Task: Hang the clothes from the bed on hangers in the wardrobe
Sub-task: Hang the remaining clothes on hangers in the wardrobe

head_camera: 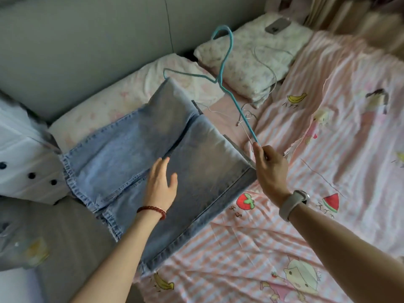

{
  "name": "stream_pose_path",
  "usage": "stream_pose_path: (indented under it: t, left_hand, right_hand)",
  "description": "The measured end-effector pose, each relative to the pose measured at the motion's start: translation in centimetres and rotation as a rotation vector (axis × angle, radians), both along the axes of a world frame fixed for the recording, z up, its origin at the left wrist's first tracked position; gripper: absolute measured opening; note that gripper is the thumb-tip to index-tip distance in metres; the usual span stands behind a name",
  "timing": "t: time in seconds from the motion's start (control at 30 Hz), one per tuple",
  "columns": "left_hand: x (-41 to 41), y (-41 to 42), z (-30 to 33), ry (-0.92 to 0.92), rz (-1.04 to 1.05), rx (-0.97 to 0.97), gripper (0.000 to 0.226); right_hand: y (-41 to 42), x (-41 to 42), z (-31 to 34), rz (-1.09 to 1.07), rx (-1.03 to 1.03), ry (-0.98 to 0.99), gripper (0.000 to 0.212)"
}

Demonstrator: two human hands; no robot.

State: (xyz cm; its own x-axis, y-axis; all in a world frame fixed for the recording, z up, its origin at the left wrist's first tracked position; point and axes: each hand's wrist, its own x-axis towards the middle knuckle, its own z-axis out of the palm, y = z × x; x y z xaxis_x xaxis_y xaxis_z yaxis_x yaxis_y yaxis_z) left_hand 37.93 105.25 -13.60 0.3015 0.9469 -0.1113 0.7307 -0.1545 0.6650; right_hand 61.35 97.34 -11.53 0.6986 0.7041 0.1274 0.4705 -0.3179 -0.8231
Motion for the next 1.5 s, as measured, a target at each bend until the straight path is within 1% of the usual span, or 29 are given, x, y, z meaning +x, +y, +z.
stream_pose_path:
  t: [0.07, 0.13, 0.23, 0.33, 0.4, 0.47, 0.53, 0.6, 0.7, 0.8, 0.97, 1.07, 1.2, 1.33, 1.37, 1.5]
  left_hand:
    - [0.6, 1.5, 5.2, -0.124, 0.049, 0.177, 0.053]
    - [0.7, 2.4, 10.3, -0.162, 0.074, 0.402, 0.058]
    - [0.2, 2.7, 17.4, -0.104, 0.112, 0.674, 0.065]
    - [-0.9, 0.7, 22.7, 0.020, 0.058, 0.826, 0.059]
    - [-1.7, -1.7, 24.8, 0.022, 0.013, 0.830, 0.052]
    - [-2.6, -4.7, 26.3, -0.029, -0.010, 0.804, 0.046]
    - [-4.0, -8.5, 27.3, -0.098, -0.009, 0.806, 0.045]
    - [-5.6, -13.4, 27.5, -0.169, 0.028, 0.763, 0.042]
    - [-8.2, -21.3, 26.1, -0.136, 0.052, 0.803, 0.040]
    - [-10.6, -29.0, 24.8, -0.106, 0.083, 0.830, 0.040]
    - [-13.6, -40.6, 24.5, -0.038, 0.129, 0.782, 0.046]
    - [-15.1, -45.8, 24.7, -0.081, 0.232, 0.724, 0.043]
    - [-18.8, -52.3, 23.7, -0.095, 0.409, 0.668, 0.042]
    - [-23.3, -59.4, 22.2, -0.075, 0.640, 0.632, 0.039]
    - [-24.4, -61.2, 21.9, -0.088, 0.703, 0.628, 0.036]
    - [-27.5, -69.0, 20.9, -0.137, 0.938, 0.608, 0.033]
  right_hand:
    - [-0.5, -0.3, 3.4, 0.069, 0.069, -0.024, 0.045]
    - [-1.2, -0.5, 7.0, 0.138, 0.148, -0.078, 0.045]
    - [-2.9, -0.8, 12.2, 0.228, 0.242, -0.183, 0.040]
    - [-5.7, -1.0, 15.9, 0.289, 0.332, -0.294, 0.039]
    - [-8.1, -1.0, 17.4, 0.307, 0.385, -0.342, 0.043]
    - [-10.7, -1.1, 18.1, 0.310, 0.421, -0.372, 0.048]
    - [-13.6, -1.8, 18.4, 0.293, 0.430, -0.440, 0.047]
    - [-16.5, -2.6, 18.3, 0.254, 0.418, -0.521, 0.042]
    - [-20.5, -3.9, 18.2, 0.221, 0.399, -0.542, 0.036]
    - [-23.9, -5.6, 18.6, 0.292, 0.334, -0.446, 0.031]
    - [-27.3, -8.7, 20.7, 0.442, 0.311, -0.512, 0.044]
    - [-28.4, -11.5, 21.5, 0.576, 0.321, -0.538, 0.044]
    - [-30.8, -16.8, 21.1, 0.723, 0.405, -0.559, 0.042]
    - [-34.3, -22.9, 19.9, 0.849, 0.553, -0.647, 0.024]
    - [-35.2, -24.4, 19.6, 0.875, 0.584, -0.673, 0.022]
    - [-40.3, -29.6, 18.1, 1.039, 0.657, -0.755, 0.029]
